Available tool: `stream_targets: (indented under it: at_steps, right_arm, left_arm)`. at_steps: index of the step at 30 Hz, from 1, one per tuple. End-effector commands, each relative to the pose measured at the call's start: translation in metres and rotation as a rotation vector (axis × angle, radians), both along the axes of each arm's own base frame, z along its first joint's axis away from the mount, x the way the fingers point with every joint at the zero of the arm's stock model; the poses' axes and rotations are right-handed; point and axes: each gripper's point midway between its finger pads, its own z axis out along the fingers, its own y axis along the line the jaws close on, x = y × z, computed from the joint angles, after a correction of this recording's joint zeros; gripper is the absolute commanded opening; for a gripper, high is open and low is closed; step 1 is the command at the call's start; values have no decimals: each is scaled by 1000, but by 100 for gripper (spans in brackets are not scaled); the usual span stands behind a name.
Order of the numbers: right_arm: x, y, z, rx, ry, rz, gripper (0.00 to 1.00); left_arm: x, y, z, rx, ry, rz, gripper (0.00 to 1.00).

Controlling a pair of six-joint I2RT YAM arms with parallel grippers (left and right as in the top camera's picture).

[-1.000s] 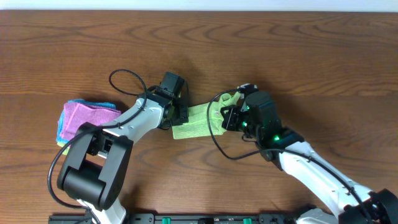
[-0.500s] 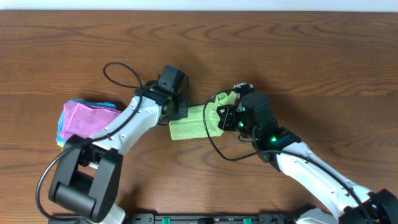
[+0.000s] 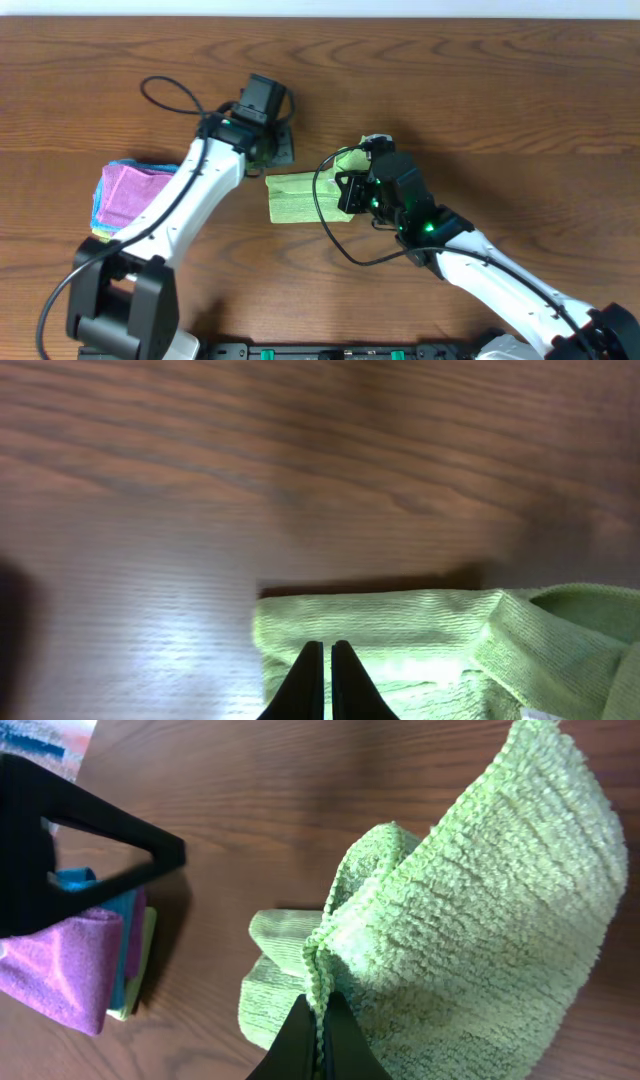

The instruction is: Fold the cloth

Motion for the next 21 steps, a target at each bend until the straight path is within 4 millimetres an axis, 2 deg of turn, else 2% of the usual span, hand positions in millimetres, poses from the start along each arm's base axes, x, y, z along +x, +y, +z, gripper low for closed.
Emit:
stream_targets:
  at_steps: [1,12,21]
  right_arm:
    - [7,12,5,-10,-23,15,1]
    - [20,70,-2,-85,5,148,1]
    - [-3,93,-31,-132,63,224,1]
  left_arm:
    - [6,15,21,6,-43,20,6]
    - [-11,56,35,26,1,104,6]
    - [-17,87,52,20,-16,185,6]
